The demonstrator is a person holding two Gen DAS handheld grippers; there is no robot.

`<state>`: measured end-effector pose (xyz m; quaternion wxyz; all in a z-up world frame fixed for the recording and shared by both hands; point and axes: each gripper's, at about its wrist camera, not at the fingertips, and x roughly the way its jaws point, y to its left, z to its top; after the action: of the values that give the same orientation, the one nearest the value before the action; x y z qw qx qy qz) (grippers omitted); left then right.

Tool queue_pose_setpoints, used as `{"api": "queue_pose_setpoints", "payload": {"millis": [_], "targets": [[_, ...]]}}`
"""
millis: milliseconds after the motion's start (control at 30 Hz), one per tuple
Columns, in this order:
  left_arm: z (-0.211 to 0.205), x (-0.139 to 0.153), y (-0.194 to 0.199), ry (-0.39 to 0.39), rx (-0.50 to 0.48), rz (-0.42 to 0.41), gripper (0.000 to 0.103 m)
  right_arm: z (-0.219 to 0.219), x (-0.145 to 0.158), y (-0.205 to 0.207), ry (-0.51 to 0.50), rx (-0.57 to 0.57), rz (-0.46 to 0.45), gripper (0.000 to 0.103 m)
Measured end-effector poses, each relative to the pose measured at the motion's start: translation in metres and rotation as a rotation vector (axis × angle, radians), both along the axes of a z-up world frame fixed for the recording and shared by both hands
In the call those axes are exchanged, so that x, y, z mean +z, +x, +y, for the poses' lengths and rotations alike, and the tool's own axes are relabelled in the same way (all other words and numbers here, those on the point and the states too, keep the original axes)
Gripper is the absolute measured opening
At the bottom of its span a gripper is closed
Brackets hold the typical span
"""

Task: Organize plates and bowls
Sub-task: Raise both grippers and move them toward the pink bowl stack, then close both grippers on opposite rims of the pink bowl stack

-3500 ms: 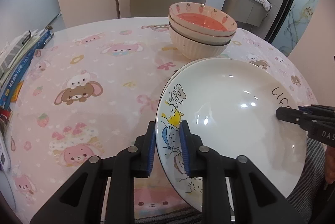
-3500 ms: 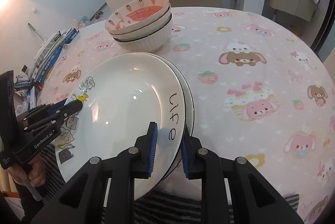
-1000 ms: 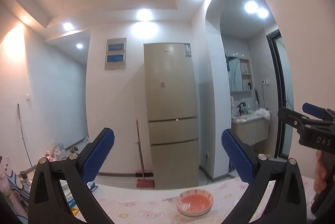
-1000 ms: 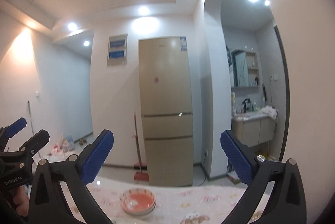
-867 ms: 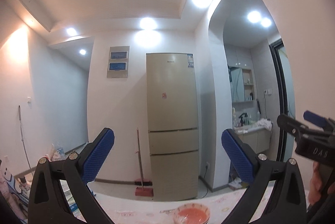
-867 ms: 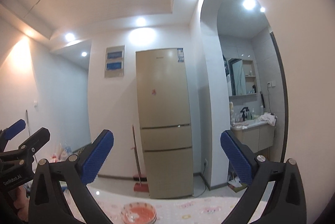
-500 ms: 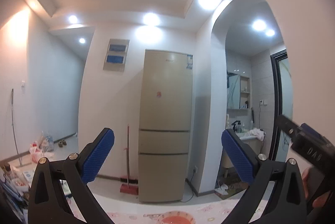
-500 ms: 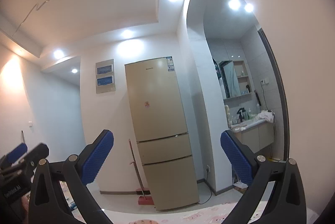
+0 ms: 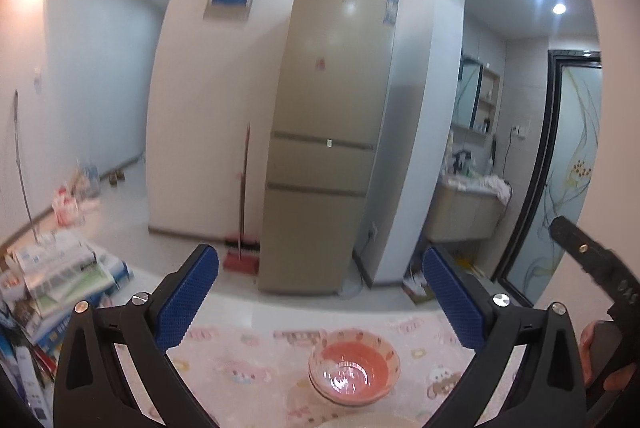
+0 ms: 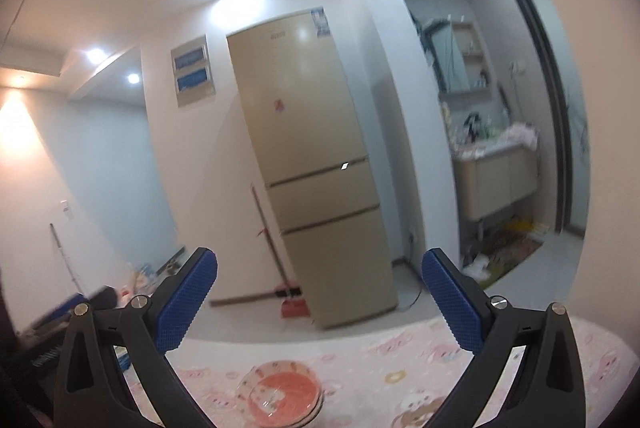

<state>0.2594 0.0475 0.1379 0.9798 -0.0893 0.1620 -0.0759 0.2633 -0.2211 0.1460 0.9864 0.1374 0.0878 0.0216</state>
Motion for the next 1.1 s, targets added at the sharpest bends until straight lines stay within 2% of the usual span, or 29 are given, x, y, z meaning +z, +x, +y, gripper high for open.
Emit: {"api": "queue_pose_setpoints", "payload": {"millis": [233, 333, 433, 567, 667, 700, 800, 933, 1033, 1100], "targets": [[-0.009, -0.049, 0.042, 0.010, -0.008, 0.211, 0.102, -0.004, -0.034, 0.045, 0.048, 0.102, 0.181, 0.103], [-0.015, -0.075, 0.058, 0.016, -0.025, 0.309, 0.102, -0.002, -0.063, 0.076, 0.071, 0.145, 0.324, 0.103], [-0.015, -0.102, 0.078, -0.044, -0.062, 0.444, 0.102, 0.005, -0.098, 0.107, 0.115, 0.202, 0.523, 0.103], [-0.016, -0.131, 0.092, -0.102, -0.084, 0.550, 0.099, 0.011, -0.141, 0.134, 0.212, 0.287, 0.666, 0.103], [-0.014, -0.146, 0.099, -0.174, -0.112, 0.613, 0.096, 0.016, -0.167, 0.147, 0.234, 0.307, 0.725, 0.102], [-0.012, -0.149, 0.102, -0.194, -0.116, 0.629, 0.096, 0.017, -0.173, 0.148, 0.240, 0.312, 0.734, 0.098], [-0.011, -0.160, 0.107, -0.226, -0.105, 0.683, 0.093, 0.015, -0.191, 0.159, 0.278, 0.334, 0.781, 0.096], [-0.005, -0.178, 0.113, -0.328, -0.146, 0.768, 0.083, 0.009, -0.213, 0.169, 0.341, 0.351, 0.833, 0.094], [-0.001, -0.186, 0.115, -0.393, -0.170, 0.798, 0.080, 0.008, -0.228, 0.176, 0.427, 0.440, 0.870, 0.090], [0.000, -0.192, 0.118, -0.429, -0.195, 0.811, 0.074, 0.009, -0.238, 0.180, 0.483, 0.480, 0.900, 0.088]]}}
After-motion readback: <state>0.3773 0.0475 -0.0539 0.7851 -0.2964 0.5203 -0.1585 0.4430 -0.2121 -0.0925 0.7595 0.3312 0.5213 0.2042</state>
